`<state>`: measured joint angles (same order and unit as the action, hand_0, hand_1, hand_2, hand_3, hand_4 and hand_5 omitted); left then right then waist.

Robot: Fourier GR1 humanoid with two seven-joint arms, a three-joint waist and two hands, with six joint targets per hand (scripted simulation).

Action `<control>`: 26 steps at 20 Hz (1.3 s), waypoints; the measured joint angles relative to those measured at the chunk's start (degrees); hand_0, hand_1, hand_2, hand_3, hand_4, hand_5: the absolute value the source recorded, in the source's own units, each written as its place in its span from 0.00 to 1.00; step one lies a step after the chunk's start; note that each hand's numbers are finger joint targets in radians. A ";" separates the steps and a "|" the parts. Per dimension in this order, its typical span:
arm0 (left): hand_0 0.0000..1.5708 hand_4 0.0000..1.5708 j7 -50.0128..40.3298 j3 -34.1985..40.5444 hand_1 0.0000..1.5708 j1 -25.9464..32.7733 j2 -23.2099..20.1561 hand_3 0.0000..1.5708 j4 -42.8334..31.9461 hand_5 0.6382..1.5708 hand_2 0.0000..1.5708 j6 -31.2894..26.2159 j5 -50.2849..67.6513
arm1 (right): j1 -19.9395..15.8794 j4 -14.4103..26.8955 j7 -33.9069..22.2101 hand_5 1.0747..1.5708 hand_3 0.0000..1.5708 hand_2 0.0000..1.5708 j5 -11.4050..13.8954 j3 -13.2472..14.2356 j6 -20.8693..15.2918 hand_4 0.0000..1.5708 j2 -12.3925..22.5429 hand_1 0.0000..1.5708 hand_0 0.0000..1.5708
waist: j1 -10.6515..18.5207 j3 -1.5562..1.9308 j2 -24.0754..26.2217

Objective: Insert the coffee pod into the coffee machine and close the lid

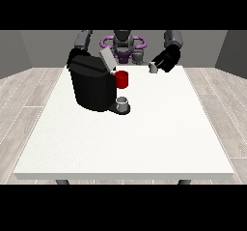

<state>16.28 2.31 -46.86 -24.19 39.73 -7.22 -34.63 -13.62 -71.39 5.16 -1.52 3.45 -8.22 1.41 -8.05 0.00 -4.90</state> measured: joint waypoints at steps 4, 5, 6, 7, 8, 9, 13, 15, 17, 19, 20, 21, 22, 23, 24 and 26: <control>0.80 0.34 -2.69 1.14 0.80 -3.39 -0.33 0.81 0.02 1.00 0.84 -1.35 0.16 | -1.30 -0.41 -0.04 1.00 0.00 0.00 -0.39 -0.49 0.32 0.32 -0.25 0.00 0.00 | -1.50 0.01 -1.02; 0.64 0.35 -2.95 1.25 0.64 -4.05 -0.27 0.78 0.20 1.00 0.76 -0.58 -0.17 | -1.69 -0.61 -0.04 1.00 0.00 0.00 -0.56 -0.44 0.79 0.32 0.12 0.00 0.00 | -1.98 0.01 -1.55; 0.68 0.33 -3.64 1.69 0.68 -5.37 -0.60 0.78 0.19 1.00 0.78 -0.46 -0.18 | -2.04 -0.82 0.18 1.00 0.00 0.00 -0.71 -0.59 0.97 0.31 -0.10 0.00 0.00 | -2.72 0.00 -2.15; 0.65 0.32 -4.01 1.99 0.65 -6.27 -0.92 0.78 0.16 1.00 0.77 -0.46 -0.24 | -2.29 -1.15 -0.06 1.00 0.00 0.00 -0.69 -0.77 1.36 0.32 0.18 0.00 0.00 | -3.20 0.01 -2.38; 0.79 0.33 -4.11 2.57 0.79 -6.91 -1.39 0.79 -0.32 1.00 0.82 -0.20 -0.19 | -2.30 -2.34 -0.69 1.00 0.00 0.00 -0.68 -1.89 1.09 0.32 -0.14 0.00 0.00 | -4.07 0.01 -2.58; 0.81 0.33 -4.36 3.26 0.81 -7.69 -2.07 0.79 -0.77 1.00 0.83 -0.53 0.09 | -2.20 -3.12 -1.06 1.00 0.00 0.00 -0.57 -2.38 1.15 0.33 -0.29 0.00 0.00 | -4.67 0.00 -2.81; 0.80 0.30 -7.23 4.87 0.80 -11.86 -2.57 0.78 -1.37 1.00 0.82 -0.96 0.66 | -2.83 -4.33 -1.12 1.00 0.00 0.00 0.02 -3.45 0.66 0.31 -0.36 0.00 0.00 | -6.60 0.00 -4.06; 0.80 0.31 -7.66 5.34 0.80 -13.45 -2.64 0.80 -1.65 1.00 0.84 -0.73 0.72 | -3.54 -5.08 -1.52 1.00 0.00 0.00 0.57 -4.20 -0.09 0.32 -0.49 0.00 0.00 | -7.26 0.00 -5.13; 0.82 0.33 -8.22 5.55 0.82 -14.69 -2.82 0.81 -1.87 1.00 0.85 -0.89 0.63 | -3.89 -5.79 -2.22 1.00 0.00 0.00 0.35 -4.09 0.04 0.32 -0.36 0.00 0.00 | -7.94 0.00 -5.45; 0.82 0.33 -8.59 5.51 0.82 -15.80 -2.93 0.80 -2.00 1.00 0.85 -1.32 0.44 | -4.55 -6.31 -3.02 1.00 0.00 0.00 0.46 -3.78 -0.50 0.32 -0.24 0.00 0.00 | -8.21 0.01 -5.69; 0.80 0.32 -8.81 5.28 0.80 -15.91 -2.34 0.79 -1.98 1.00 0.84 -0.98 0.21 | -4.20 -6.41 -2.76 1.00 0.00 0.00 0.59 -4.00 -0.58 0.35 -0.47 0.00 0.00 | -8.43 0.00 -5.77; 0.82 0.32 -8.91 5.27 0.82 -16.14 -2.47 0.78 -2.12 1.00 0.83 -0.80 -0.03 | -4.07 -6.75 -2.88 1.00 0.00 0.00 0.73 -4.08 -0.49 0.34 -0.26 0.00 0.00 | -8.64 0.01 -6.00; 0.80 0.31 -9.74 5.27 0.80 -16.92 -2.24 0.79 -2.32 1.00 0.83 -0.66 -0.22 | -4.32 -6.98 -3.29 1.00 0.00 0.00 1.23 -4.51 -0.83 0.35 -0.45 0.00 0.00 | -8.97 0.00 -6.17; 0.81 0.31 -9.96 5.28 0.81 -17.41 -2.33 0.79 -2.33 1.00 0.83 -0.82 -0.31 | -4.18 -6.97 -2.94 1.00 0.00 0.00 1.20 -4.28 -0.78 0.33 -0.29 0.00 0.00 | -9.03 0.00 -6.39; 0.81 0.31 -9.58 5.20 0.81 -17.13 -2.27 0.79 -2.56 1.00 0.83 -0.36 -0.58 | -4.01 -7.71 -3.31 1.00 0.00 0.00 1.46 -4.64 -0.84 0.31 -0.30 0.00 0.00 | -9.32 0.01 -6.55; 0.83 0.31 -9.34 5.26 0.83 -17.47 -2.52 0.79 -2.72 1.00 0.85 -0.03 -0.88 | -4.12 -8.06 -3.00 1.00 0.00 0.00 1.11 -4.03 -0.52 0.31 0.22 0.00 0.00 | -9.50 0.01 -7.47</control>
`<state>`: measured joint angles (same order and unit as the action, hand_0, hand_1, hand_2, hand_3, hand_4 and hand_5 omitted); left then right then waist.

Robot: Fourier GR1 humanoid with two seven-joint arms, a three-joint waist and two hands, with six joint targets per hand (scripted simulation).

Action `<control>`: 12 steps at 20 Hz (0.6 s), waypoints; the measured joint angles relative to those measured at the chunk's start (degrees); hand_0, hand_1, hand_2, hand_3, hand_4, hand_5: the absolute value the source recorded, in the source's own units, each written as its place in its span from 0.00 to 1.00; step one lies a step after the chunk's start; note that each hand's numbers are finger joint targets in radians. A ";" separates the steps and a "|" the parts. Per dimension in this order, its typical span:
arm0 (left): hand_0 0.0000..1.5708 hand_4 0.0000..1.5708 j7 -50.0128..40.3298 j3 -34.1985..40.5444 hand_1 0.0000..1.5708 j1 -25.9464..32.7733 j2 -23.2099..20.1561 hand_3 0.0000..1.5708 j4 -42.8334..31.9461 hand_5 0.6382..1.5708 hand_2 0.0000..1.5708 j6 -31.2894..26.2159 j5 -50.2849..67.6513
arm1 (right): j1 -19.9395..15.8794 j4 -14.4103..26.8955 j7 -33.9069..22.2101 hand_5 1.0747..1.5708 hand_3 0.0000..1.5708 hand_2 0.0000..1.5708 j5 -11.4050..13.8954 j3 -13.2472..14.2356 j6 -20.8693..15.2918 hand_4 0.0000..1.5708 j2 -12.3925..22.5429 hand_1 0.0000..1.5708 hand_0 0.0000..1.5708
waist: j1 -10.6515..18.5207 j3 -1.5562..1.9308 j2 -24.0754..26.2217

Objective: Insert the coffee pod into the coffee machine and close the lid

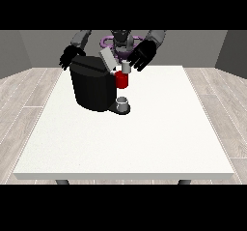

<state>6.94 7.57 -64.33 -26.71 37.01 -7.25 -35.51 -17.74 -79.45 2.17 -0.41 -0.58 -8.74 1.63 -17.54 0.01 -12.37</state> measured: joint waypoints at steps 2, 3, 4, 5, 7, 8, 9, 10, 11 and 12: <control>0.82 0.32 -0.22 0.09 0.82 -0.93 -0.18 0.78 -0.25 1.00 0.84 -1.12 0.13 | -0.06 -0.17 -0.20 1.00 0.00 0.00 0.05 0.17 -0.17 0.34 0.05 0.00 0.00 | 0.03 -0.01 0.01; 0.82 0.32 -0.32 0.03 0.82 -1.16 -0.06 0.78 -0.41 1.00 0.84 -0.91 -0.07 | -0.33 -0.49 -0.31 1.00 0.00 0.00 0.24 0.18 -0.50 0.33 -0.03 0.00 0.00 | -0.16 0.00 -0.39; 0.83 0.32 -0.39 0.13 0.83 -1.28 -0.05 0.78 -0.63 1.00 0.84 -0.48 -0.22 | -0.15 -0.86 -0.36 1.00 0.00 0.00 0.36 -0.04 -0.58 0.31 -0.16 0.00 0.00 | -0.46 -0.01 -0.72; 0.84 0.32 -0.29 0.01 0.84 -1.03 0.35 0.79 -0.65 1.00 0.85 -0.60 -0.23 | 0.11 -0.80 -0.25 1.00 0.00 0.00 -0.02 0.55 -0.53 0.31 0.06 0.00 0.00 | -0.30 -0.01 -0.56; 0.81 0.33 -0.09 0.08 0.81 -1.21 0.24 0.78 -0.75 1.00 0.83 -0.33 -0.42 | -0.40 -1.00 -0.44 1.00 0.00 0.00 -0.64 1.47 -0.24 0.33 0.66 0.00 0.00 | -0.22 -0.01 -1.19; 0.78 0.33 -0.19 -0.09 0.78 -1.02 0.54 0.77 -0.80 1.00 0.82 -0.48 -0.53 | 0.34 -0.88 -0.34 1.00 0.00 0.00 -0.58 1.45 -0.15 0.34 0.72 0.00 0.00 | -0.12 -0.01 -0.79; 0.80 0.33 -1.06 -0.33 0.80 -1.97 1.16 0.77 -0.56 1.00 0.83 -0.60 -0.68 | -0.13 -0.16 0.27 1.00 0.00 0.00 -0.46 1.68 -0.36 0.34 0.65 0.00 0.00 | 0.08 -0.01 -1.12; 0.80 0.32 -0.90 -0.35 0.80 -2.11 1.20 0.77 -0.49 1.00 0.82 -1.00 -0.61 | -0.06 0.26 0.76 1.00 0.00 0.00 -0.67 2.06 -0.22 0.33 0.80 0.00 0.00 | 0.41 0.00 -1.28; 0.77 0.32 -0.98 -0.39 0.77 -2.50 1.30 0.76 -0.55 1.00 0.80 -1.04 -0.71 | -0.45 0.29 0.73 1.00 0.00 0.00 -0.49 2.04 -0.38 0.32 0.79 0.00 0.00 | 0.44 0.01 -1.60; 0.75 0.32 -0.55 -0.43 0.75 -2.09 1.19 0.75 -0.73 1.00 0.80 -1.20 -0.79 | -0.03 -0.12 0.13 1.00 0.00 0.00 -0.43 1.87 -0.54 0.32 0.67 0.00 0.00 | 0.52 0.00 -1.11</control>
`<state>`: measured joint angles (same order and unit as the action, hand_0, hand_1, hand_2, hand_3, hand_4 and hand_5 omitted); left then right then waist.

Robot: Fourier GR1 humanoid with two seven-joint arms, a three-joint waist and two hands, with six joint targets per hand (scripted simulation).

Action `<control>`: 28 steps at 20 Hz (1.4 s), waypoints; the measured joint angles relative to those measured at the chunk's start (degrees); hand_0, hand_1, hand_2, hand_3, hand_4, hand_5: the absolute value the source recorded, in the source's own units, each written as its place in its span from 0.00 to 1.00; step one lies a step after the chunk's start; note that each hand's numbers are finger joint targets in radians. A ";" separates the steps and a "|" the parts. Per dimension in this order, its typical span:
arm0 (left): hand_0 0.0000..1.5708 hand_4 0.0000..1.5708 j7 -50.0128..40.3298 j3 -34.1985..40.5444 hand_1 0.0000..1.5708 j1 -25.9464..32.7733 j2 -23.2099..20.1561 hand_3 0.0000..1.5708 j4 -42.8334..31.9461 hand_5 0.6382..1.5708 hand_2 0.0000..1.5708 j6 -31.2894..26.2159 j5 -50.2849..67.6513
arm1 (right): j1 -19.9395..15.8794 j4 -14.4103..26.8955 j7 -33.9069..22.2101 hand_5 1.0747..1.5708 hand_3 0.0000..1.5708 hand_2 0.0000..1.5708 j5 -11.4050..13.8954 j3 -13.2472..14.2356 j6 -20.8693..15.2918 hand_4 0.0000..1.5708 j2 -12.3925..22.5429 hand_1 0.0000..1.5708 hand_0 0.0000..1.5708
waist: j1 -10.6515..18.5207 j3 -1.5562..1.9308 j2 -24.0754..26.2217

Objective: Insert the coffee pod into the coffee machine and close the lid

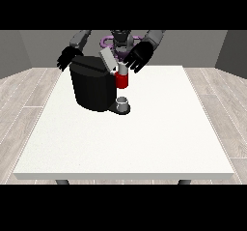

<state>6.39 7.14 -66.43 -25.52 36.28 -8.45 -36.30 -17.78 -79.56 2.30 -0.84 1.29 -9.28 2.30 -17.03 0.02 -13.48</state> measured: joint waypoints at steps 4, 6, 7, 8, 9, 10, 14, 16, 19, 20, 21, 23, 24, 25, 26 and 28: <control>0.77 0.32 0.01 -0.54 0.77 0.04 1.28 0.76 0.24 1.00 0.81 0.62 -0.58 | -0.85 0.66 -0.01 1.00 0.00 0.00 -0.66 1.00 -0.04 0.33 0.16 0.00 0.00 | 0.71 0.00 -0.40; 0.76 0.33 0.40 -0.77 0.76 0.28 1.48 0.76 0.24 1.00 0.81 0.64 -0.86 | -0.61 0.56 0.17 1.00 0.00 0.00 -1.47 1.58 0.54 0.34 0.42 0.00 0.00 | 0.65 -0.01 -0.25; 0.77 0.33 0.30 -0.80 0.77 0.24 1.85 0.77 0.29 1.00 0.81 0.43 -0.81 | -0.27 0.92 0.82 1.00 0.00 0.00 -1.34 1.62 0.40 0.33 0.28 0.00 0.00 | 0.83 -0.01 -0.15; 0.75 0.33 0.57 -0.83 0.75 0.47 1.98 0.77 0.26 1.00 0.81 0.66 -0.91 | -0.26 0.87 0.96 1.00 0.00 0.00 -1.51 1.73 0.48 0.33 0.27 0.00 0.00 | 0.91 0.00 -0.27; 0.74 0.32 0.07 -0.96 0.74 0.64 2.39 0.75 0.09 1.00 0.79 0.67 -1.07 | -0.04 0.81 0.48 1.00 0.00 0.00 -1.68 1.85 0.81 0.31 0.62 0.00 0.00 | 0.77 0.00 0.26; 0.74 0.31 0.16 -0.93 0.74 1.01 2.46 0.75 -0.01 1.00 0.79 1.11 -1.21 | 0.73 0.54 0.69 1.00 0.00 0.00 -1.32 1.37 0.44 0.32 0.12 0.00 0.00 | 0.67 0.00 0.36; 0.78 0.31 1.23 -0.26 0.78 0.37 0.59 0.76 -0.54 1.00 0.81 1.13 -1.50 | 0.03 -0.62 0.24 1.00 0.00 0.00 -1.18 1.22 0.46 0.29 0.41 0.00 0.00 | 0.30 0.03 -1.15; 0.80 0.31 0.28 -0.25 0.80 -0.40 0.91 0.75 -0.79 1.00 0.82 0.36 -1.49 | 0.22 -0.29 0.56 1.00 0.00 0.00 -0.73 0.93 -0.22 0.28 -0.19 0.00 0.00 | 0.32 0.02 -0.88; 0.78 0.31 1.00 0.22 0.78 -0.51 0.18 0.74 -1.11 1.00 0.81 -0.15 -1.29 | -0.06 -0.50 1.13 1.00 0.00 0.00 -0.82 1.16 -0.16 0.26 -0.02 0.00 0.00 | 0.33 0.05 -1.91; 0.78 0.30 0.94 0.25 0.78 -0.33 0.31 0.73 -1.25 1.00 0.80 -0.20 -1.31 | -0.11 -0.69 0.73 1.00 0.00 0.00 -0.86 1.08 -0.23 0.28 -0.12 0.00 0.00 | 0.26 0.06 -1.75; 0.76 0.30 0.57 0.03 0.76 -0.14 1.11 0.73 -0.86 1.00 0.79 0.12 -1.43 | -0.15 -0.07 1.19 1.00 0.00 0.00 -1.08 1.49 -0.11 0.28 0.02 0.00 0.00 | 0.58 0.07 -1.51; 0.77 0.29 0.68 0.31 0.77 -0.28 0.87 0.69 -0.73 1.00 0.78 0.22 -1.39 | -0.18 0.11 1.89 1.00 0.00 0.00 -1.30 1.76 0.13 0.28 0.14 0.00 0.00 | 0.48 0.09 -1.96; 0.74 0.29 0.48 0.36 0.74 -0.76 0.66 0.67 -0.78 1.00 0.76 -0.33 -1.36 | -0.76 0.34 1.88 1.00 0.00 0.00 -1.72 2.30 0.37 0.26 0.50 0.00 0.00 | 0.47 0.08 -2.20; 0.72 0.28 -0.21 0.05 0.72 -1.04 1.42 0.65 -0.72 1.00 0.74 -0.53 -1.50 | -0.99 0.91 1.85 1.00 0.00 0.00 -1.58 2.31 0.01 0.27 0.25 0.00 0.00 | 0.75 0.06 -1.86; 0.73 0.29 0.13 0.03 0.73 -1.11 1.19 0.65 -0.66 1.00 0.75 -0.48 -1.64 | -1.38 0.92 1.83 1.00 0.00 0.00 -1.67 2.59 0.14 0.23 0.63 0.00 0.00 | 0.76 0.07 -2.22; 0.71 0.28 0.84 -0.08 0.71 -1.04 0.47 0.63 -0.82 1.00 0.74 -0.67 -2.00 | -1.27 0.65 1.42 1.00 0.00 0.00 -1.89 2.70 0.42 0.25 0.92 0.00 0.00 | 0.53 0.06 -2.33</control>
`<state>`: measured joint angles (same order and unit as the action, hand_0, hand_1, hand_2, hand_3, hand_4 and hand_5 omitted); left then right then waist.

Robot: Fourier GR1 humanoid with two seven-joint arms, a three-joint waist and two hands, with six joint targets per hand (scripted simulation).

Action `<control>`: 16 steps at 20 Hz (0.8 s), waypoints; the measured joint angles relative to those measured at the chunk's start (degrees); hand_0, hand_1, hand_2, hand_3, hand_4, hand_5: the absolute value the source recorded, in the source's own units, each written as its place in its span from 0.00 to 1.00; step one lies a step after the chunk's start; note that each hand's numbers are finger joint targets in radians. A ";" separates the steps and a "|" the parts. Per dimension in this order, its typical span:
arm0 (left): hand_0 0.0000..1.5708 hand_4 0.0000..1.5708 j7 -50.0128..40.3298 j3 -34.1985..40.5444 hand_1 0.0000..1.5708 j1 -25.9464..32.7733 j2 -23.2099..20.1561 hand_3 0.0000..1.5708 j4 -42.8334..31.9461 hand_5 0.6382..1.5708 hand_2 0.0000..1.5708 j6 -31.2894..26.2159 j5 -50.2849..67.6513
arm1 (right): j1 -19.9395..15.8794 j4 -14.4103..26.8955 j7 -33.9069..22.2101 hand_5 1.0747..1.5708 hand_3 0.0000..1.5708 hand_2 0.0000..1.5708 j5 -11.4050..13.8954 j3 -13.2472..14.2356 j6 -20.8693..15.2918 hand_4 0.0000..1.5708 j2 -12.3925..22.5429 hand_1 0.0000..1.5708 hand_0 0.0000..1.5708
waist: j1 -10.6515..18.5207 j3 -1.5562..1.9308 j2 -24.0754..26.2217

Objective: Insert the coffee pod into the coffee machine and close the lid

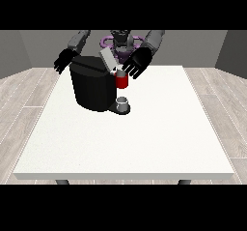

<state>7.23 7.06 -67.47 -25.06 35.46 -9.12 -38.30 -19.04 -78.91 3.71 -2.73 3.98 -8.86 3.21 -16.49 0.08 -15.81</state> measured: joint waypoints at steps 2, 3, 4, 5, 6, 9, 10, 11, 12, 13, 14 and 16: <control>0.69 0.26 0.24 -0.36 0.69 0.27 0.06 0.61 0.23 1.00 0.72 0.35 -0.52 | 0.38 0.58 0.46 1.00 0.00 0.00 0.03 0.18 0.09 0.21 0.13 0.00 0.00 | 0.29 -0.01 -0.02; 0.67 0.25 0.47 -0.65 0.67 0.67 0.43 0.60 0.42 1.00 0.71 0.26 -0.66 | 0.64 1.07 0.76 1.00 0.00 0.00 -0.25 0.52 0.13 0.26 0.09 0.00 0.00 | 0.74 -0.01 0.38; 0.68 0.24 0.33 -0.65 0.68 0.84 0.52 0.60 0.33 1.00 0.71 0.39 -0.78 | 0.69 0.98 0.73 1.00 0.00 0.00 -0.27 0.44 0.22 0.26 0.11 0.00 0.00 | 0.66 0.00 0.59; 0.67 0.23 0.63 -0.52 0.67 1.00 0.04 0.61 0.02 1.00 0.71 0.18 -0.82 | 0.99 0.48 0.44 1.00 0.00 0.00 -0.40 0.28 0.57 0.28 0.23 0.00 0.00 | 0.38 -0.01 0.73; 0.67 0.23 0.48 -0.66 0.67 1.15 0.32 0.61 0.00 1.00 0.72 0.61 -1.11 | 0.81 0.21 -0.16 1.00 0.00 0.00 -0.31 0.05 0.50 0.28 0.19 0.00 0.00 | 0.32 -0.01 0.98; 0.68 0.23 1.15 -0.51 0.68 0.86 -0.24 0.61 -0.25 1.00 0.71 0.37 -1.27 | 0.81 -0.17 -0.04 1.00 0.00 0.00 0.67 -0.62 -0.81 0.30 -0.62 0.00 0.00 | 0.48 -0.03 0.75; 0.68 0.24 1.42 -0.42 0.68 0.53 -0.47 0.59 -0.15 1.00 0.71 0.11 -1.21 | 0.97 0.16 0.63 1.00 0.00 0.00 0.68 -0.65 -0.72 0.29 -0.73 0.00 0.00 | 0.59 -0.05 0.51; 0.65 0.23 1.85 -0.60 0.65 0.97 -0.15 0.58 0.12 1.00 0.69 0.39 -1.34 | 0.92 0.31 0.67 1.00 0.00 0.00 0.30 -0.15 -0.32 0.29 -0.24 0.00 0.00 | 0.75 0.00 0.65; 0.58 0.23 2.09 -0.57 0.58 1.17 -0.32 0.55 0.22 1.00 0.65 0.78 -1.53 | 1.06 0.12 0.63 1.00 0.00 0.00 0.09 -0.12 0.09 0.26 -0.01 0.00 0.00 | 0.58 0.03 0.66; 0.36 0.15 2.57 -0.72 0.36 1.38 -0.33 0.41 0.19 1.00 0.52 0.79 -1.68 | 1.71 -0.06 0.97 1.00 0.00 0.00 0.39 -0.83 -0.62 0.29 -0.64 0.00 0.00 | 0.64 0.04 0.71; 0.00 0.00 3.09 -1.06 0.00 1.20 -0.59 0.07 0.38 1.00 0.24 0.57 -2.03 | 1.57 0.00 1.57 1.00 0.00 0.00 0.51 -0.93 -0.92 0.30 -1.00 0.00 0.00 | 0.70 0.07 0.28; 0.00 0.00 3.55 -1.76 0.00 0.87 -1.26 0.00 0.35 1.00 0.00 -0.75 -2.69 | 1.28 0.27 1.70 1.00 0.00 0.00 0.90 -1.01 -1.27 0.28 -1.03 0.00 0.00 | 0.75 0.07 0.13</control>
<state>10.78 5.30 -66.60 -26.32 35.81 -9.87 -40.98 -17.77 -78.64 5.42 -1.83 2.97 -10.13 2.18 -15.74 0.15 -15.68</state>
